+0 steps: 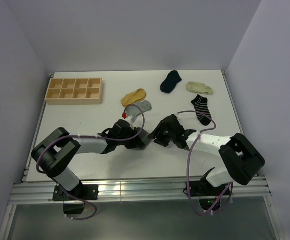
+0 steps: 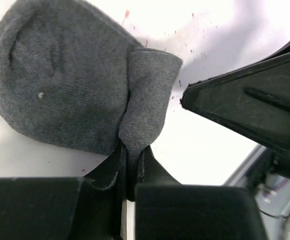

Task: Roll the socks
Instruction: Roll the sock at the center of the board.

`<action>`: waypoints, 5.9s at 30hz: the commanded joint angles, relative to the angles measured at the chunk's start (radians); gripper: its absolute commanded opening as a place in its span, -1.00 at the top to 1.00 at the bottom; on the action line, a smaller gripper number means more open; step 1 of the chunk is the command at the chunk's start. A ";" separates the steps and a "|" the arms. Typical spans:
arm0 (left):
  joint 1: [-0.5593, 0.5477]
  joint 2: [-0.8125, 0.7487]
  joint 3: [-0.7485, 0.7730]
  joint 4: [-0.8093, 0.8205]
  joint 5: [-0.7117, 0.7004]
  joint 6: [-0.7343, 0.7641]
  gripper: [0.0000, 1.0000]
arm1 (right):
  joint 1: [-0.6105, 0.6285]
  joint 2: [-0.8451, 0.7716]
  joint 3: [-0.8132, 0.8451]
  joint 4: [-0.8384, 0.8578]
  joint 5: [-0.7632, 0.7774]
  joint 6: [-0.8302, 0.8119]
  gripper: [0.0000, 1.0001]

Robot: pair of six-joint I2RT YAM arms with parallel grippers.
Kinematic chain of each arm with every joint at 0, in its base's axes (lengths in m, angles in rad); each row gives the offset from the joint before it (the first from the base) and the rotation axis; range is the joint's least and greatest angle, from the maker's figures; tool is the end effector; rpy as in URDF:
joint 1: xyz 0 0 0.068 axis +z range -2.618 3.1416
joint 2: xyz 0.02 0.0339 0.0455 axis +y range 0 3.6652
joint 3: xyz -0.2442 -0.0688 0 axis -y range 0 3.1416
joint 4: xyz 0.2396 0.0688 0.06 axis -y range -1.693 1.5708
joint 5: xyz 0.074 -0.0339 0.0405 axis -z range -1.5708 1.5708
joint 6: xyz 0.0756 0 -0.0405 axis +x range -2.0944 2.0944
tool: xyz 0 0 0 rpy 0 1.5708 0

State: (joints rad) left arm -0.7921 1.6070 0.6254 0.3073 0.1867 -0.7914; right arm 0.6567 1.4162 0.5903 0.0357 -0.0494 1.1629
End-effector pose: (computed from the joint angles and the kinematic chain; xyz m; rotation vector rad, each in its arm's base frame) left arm 0.2202 -0.2431 0.0991 0.1112 2.4514 -1.0001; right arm 0.2307 0.1825 0.1131 0.6166 2.4880 0.8713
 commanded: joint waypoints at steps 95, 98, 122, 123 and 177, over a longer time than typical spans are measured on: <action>-0.388 0.081 0.179 -0.229 -0.561 0.250 0.99 | -0.006 0.195 0.214 -0.194 -0.087 -0.086 0.36; -0.331 0.033 0.145 -0.218 -0.459 0.201 0.99 | -0.008 0.159 0.191 -0.166 -0.072 -0.080 0.08; 0.071 0.114 0.053 0.019 0.227 -0.081 0.99 | -0.020 0.115 0.036 0.066 -0.026 -0.035 -0.31; 0.079 0.122 0.054 0.022 0.246 -0.089 0.99 | -0.022 0.118 0.026 0.087 -0.027 -0.029 -0.29; -0.410 0.097 0.230 -0.208 -0.806 0.394 -0.03 | -0.014 0.271 0.227 -0.194 -0.124 -0.127 1.00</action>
State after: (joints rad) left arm -1.1893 1.6783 0.8188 0.0872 -0.5812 -0.4179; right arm 0.6304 1.6588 0.8062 -0.0959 -0.1780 1.0554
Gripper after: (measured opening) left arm 0.520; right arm 0.155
